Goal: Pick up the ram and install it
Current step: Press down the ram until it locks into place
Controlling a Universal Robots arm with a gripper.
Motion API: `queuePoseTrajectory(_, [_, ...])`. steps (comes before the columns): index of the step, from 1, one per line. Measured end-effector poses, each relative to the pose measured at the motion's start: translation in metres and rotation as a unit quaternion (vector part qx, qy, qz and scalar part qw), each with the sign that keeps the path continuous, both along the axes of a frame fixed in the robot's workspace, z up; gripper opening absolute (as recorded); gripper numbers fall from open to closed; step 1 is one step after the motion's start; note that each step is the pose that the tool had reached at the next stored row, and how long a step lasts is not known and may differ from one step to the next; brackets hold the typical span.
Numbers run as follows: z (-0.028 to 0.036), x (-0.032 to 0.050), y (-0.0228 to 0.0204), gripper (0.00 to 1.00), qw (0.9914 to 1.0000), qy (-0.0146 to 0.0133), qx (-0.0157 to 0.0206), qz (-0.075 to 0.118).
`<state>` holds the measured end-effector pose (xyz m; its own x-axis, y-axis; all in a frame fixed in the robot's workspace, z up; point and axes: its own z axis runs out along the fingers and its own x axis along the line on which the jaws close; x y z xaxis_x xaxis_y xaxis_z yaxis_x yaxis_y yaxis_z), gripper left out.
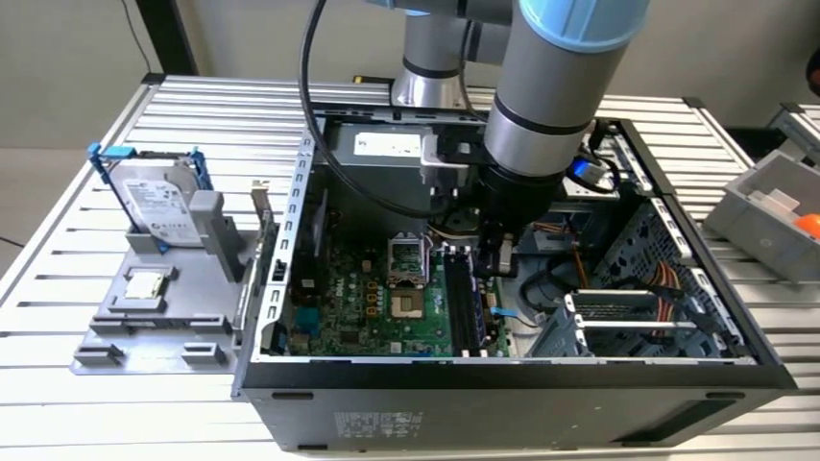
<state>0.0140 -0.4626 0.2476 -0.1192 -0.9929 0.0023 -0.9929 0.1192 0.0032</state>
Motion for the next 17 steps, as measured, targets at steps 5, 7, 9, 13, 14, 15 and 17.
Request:
queuePoseTrajectory(5, [0.0,0.0,0.0,0.0,0.99998,0.0,0.0,0.007])
queuePoseTrajectory(7, [0.0,0.0,0.0,0.0,0.99998,0.0,0.0,0.007])
queuePoseTrajectory(9, [-0.0005,0.0,0.0001,0.0,0.99997,0.0,0.0,0.007])
queuePoseTrajectory(13, [-0.0038,0.0,0.0,0.0,0.99991,0.0,0.0,0.013])
queuePoseTrajectory(14, [-0.0047,0.0,0.0,0.0,0.99988,0.0,-0.0001,0.015])
queuePoseTrajectory(15, [-0.0057,0.0,0.0,0.0,0.99984,0.0,0.0,0.018])
queuePoseTrajectory(17, [-0.0073,0.0,0.0,0.0,0.99978,0.0,0.0,0.021])
